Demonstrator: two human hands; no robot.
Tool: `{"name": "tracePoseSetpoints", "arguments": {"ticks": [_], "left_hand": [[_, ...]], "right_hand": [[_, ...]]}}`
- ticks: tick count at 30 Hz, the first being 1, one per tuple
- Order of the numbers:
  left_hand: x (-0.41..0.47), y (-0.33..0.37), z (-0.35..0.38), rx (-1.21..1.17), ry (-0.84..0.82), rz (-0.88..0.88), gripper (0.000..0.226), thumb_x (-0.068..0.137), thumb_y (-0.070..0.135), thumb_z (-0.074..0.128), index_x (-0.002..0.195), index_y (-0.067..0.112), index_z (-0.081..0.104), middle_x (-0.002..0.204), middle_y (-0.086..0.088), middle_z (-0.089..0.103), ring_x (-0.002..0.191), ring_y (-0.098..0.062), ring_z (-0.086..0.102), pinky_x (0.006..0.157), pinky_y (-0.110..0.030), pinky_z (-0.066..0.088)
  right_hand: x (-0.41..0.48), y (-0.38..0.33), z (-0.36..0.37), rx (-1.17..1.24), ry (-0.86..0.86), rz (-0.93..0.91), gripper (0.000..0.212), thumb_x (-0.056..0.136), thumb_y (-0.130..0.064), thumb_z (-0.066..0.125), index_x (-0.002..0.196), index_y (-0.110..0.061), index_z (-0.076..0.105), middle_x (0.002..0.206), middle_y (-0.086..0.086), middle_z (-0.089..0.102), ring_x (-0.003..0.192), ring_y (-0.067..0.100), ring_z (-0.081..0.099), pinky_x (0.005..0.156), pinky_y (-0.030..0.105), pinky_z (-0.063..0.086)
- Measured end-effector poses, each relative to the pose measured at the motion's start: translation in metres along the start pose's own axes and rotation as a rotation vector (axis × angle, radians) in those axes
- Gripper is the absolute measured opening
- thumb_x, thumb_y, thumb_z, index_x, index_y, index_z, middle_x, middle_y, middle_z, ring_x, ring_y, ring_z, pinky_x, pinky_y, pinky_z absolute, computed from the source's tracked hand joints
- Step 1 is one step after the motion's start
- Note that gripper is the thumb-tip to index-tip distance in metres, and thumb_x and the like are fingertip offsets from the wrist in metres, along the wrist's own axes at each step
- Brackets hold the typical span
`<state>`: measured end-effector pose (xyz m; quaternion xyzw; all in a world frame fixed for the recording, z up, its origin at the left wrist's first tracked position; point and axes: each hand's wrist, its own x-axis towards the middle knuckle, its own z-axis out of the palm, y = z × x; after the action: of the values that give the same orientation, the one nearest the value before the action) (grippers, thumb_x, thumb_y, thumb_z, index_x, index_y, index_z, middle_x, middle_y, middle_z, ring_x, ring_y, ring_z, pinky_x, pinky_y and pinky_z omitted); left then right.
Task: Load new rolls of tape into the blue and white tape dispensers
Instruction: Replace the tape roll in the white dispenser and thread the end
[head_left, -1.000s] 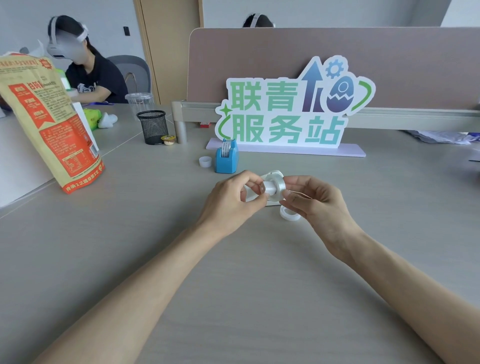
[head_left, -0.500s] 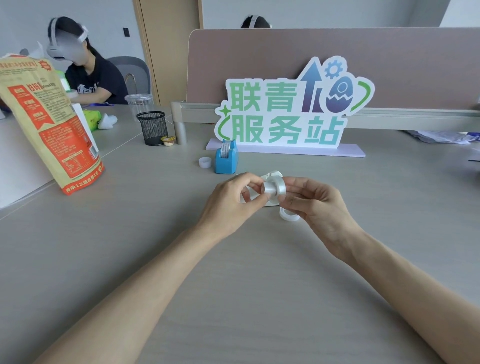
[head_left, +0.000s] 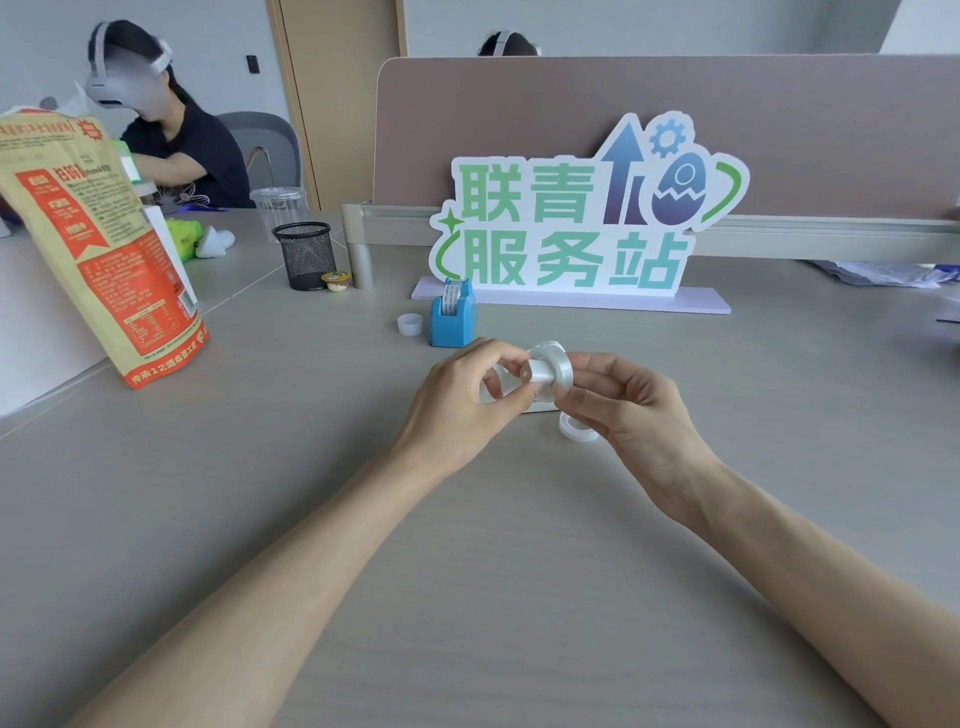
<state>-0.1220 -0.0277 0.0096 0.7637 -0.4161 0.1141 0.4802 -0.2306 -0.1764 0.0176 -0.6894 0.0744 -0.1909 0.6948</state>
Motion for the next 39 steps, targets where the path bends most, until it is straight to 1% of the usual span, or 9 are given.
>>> {"name": "tracePoseSetpoints", "arguments": {"ticks": [6,13,17,21,26,29,33,36,39], "left_hand": [[0.0006,0.0019,-0.0005,0.04,0.052,0.043,0.012,0.078,0.029,0.073,0.089,0.027,0.069,0.089,0.013,0.067,0.064,-0.014,0.055,0.06,-0.022,0.04],[0.0007,0.001,0.0016,0.039,0.101,0.062,0.012,0.078,0.032,0.071,0.09,0.03,0.069,0.085,0.014,0.065,0.055,-0.015,0.045,0.059,-0.038,0.047],[0.0006,0.0012,0.0007,0.04,0.111,0.059,0.013,0.077,0.033,0.071,0.09,0.029,0.07,0.085,0.013,0.067,0.053,-0.014,0.042,0.059,-0.041,0.048],[-0.0004,0.0029,-0.0001,0.044,0.127,0.069,0.015,0.077,0.033,0.071,0.09,0.027,0.071,0.082,0.015,0.067,0.052,-0.015,0.042,0.058,-0.038,0.048],[-0.002,0.0055,0.0006,0.055,0.156,0.075,0.013,0.076,0.032,0.071,0.087,0.026,0.071,0.069,0.028,0.059,0.051,-0.015,0.04,0.055,-0.028,0.042],[-0.002,0.0079,0.0009,0.054,0.169,0.091,0.01,0.077,0.029,0.072,0.086,0.025,0.069,0.069,0.032,0.058,0.052,-0.019,0.044,0.056,-0.031,0.044],[-0.0017,0.0081,0.001,0.081,0.179,0.109,0.01,0.077,0.03,0.07,0.085,0.026,0.068,0.071,0.026,0.059,0.054,-0.017,0.044,0.057,-0.034,0.046],[-0.0018,0.0093,0.002,0.097,0.194,0.113,0.01,0.077,0.03,0.071,0.085,0.025,0.069,0.072,0.035,0.056,0.056,-0.016,0.045,0.056,-0.029,0.041],[-0.0012,0.0094,0.0025,0.101,0.22,0.106,0.011,0.076,0.029,0.073,0.085,0.023,0.069,0.072,0.034,0.055,0.058,-0.015,0.045,0.057,-0.028,0.041]], "right_hand": [[-0.0012,-0.0006,0.0024,0.013,-0.008,0.01,0.031,0.086,-0.015,0.07,0.118,-0.016,0.068,0.108,0.003,0.076,0.109,0.017,0.069,0.101,0.034,0.049],[-0.0013,-0.0023,0.002,0.033,-0.019,0.009,0.03,0.09,-0.012,0.066,0.12,-0.012,0.068,0.11,0.004,0.076,0.108,0.013,0.069,0.098,0.034,0.053],[-0.0022,-0.0026,0.0026,0.033,-0.028,0.006,0.029,0.09,-0.012,0.065,0.119,-0.012,0.068,0.11,0.004,0.076,0.109,0.014,0.069,0.096,0.033,0.054],[-0.0028,-0.0022,0.003,0.042,-0.015,0.0,0.028,0.09,-0.01,0.065,0.118,-0.011,0.069,0.108,0.004,0.076,0.107,0.013,0.07,0.094,0.029,0.055],[-0.0034,-0.0024,0.0037,0.047,-0.018,-0.006,0.028,0.089,-0.011,0.066,0.117,-0.012,0.07,0.107,0.005,0.077,0.106,0.013,0.07,0.092,0.025,0.055],[-0.0033,-0.0044,0.0033,0.063,-0.018,-0.012,0.03,0.09,-0.011,0.065,0.119,-0.008,0.068,0.107,0.006,0.076,0.105,0.013,0.071,0.091,0.024,0.055],[-0.0037,-0.006,0.0031,0.05,-0.024,-0.019,0.031,0.089,-0.012,0.065,0.12,-0.008,0.068,0.108,0.006,0.076,0.104,0.014,0.071,0.089,0.023,0.056],[-0.0042,-0.0048,0.0048,0.053,-0.007,-0.027,0.03,0.09,-0.011,0.065,0.12,-0.009,0.067,0.108,0.007,0.076,0.105,0.016,0.071,0.092,0.025,0.055],[-0.0055,-0.0019,0.0091,0.023,0.03,-0.048,0.027,0.09,-0.012,0.066,0.117,-0.015,0.07,0.105,0.004,0.077,0.105,0.018,0.071,0.098,0.034,0.053]]}}
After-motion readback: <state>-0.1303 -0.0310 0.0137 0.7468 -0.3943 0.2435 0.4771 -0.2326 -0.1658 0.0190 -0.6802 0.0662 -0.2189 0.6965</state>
